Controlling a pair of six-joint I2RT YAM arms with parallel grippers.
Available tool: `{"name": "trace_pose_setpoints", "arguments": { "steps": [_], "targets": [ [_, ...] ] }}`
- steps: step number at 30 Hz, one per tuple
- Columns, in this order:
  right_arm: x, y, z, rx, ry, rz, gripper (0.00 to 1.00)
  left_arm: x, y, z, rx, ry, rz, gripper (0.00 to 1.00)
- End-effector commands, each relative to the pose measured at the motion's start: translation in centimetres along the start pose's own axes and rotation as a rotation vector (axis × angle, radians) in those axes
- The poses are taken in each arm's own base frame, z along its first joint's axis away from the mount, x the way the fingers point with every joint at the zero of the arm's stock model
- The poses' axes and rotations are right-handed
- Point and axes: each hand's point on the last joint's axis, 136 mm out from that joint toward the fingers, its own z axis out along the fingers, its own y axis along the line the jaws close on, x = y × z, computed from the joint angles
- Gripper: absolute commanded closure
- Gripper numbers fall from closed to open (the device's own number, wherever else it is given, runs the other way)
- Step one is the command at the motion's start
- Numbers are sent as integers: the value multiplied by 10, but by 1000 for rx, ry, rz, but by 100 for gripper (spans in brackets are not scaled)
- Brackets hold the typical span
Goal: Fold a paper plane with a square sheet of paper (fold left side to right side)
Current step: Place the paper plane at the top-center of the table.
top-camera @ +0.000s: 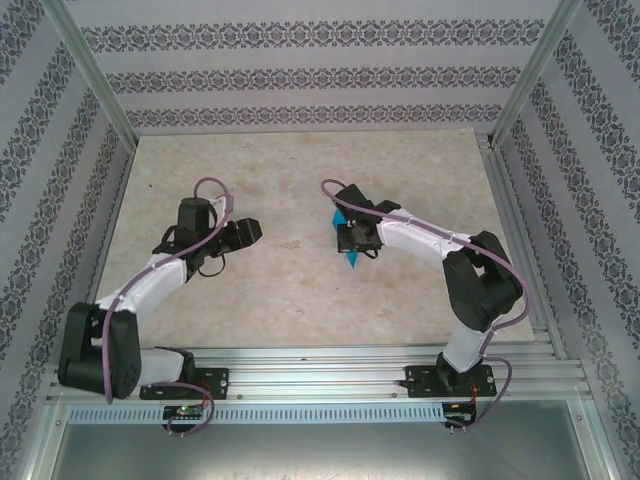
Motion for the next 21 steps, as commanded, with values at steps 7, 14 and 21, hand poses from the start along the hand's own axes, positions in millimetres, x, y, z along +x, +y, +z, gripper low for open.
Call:
{"name": "trace_pose_setpoints", "arguments": {
  "steps": [7, 14, 21],
  "targets": [
    [6, -29, 40, -9, 96, -69, 92, -16, 2, -78, -180, -236, 102, 23],
    [20, -36, 55, 8, 156, -18, 81, -14, 3, -97, -222, -272, 105, 21],
    [12, -38, 47, -34, 143, 10, 97, -16, 2, -103, -243, -264, 130, 20]
  ]
}}
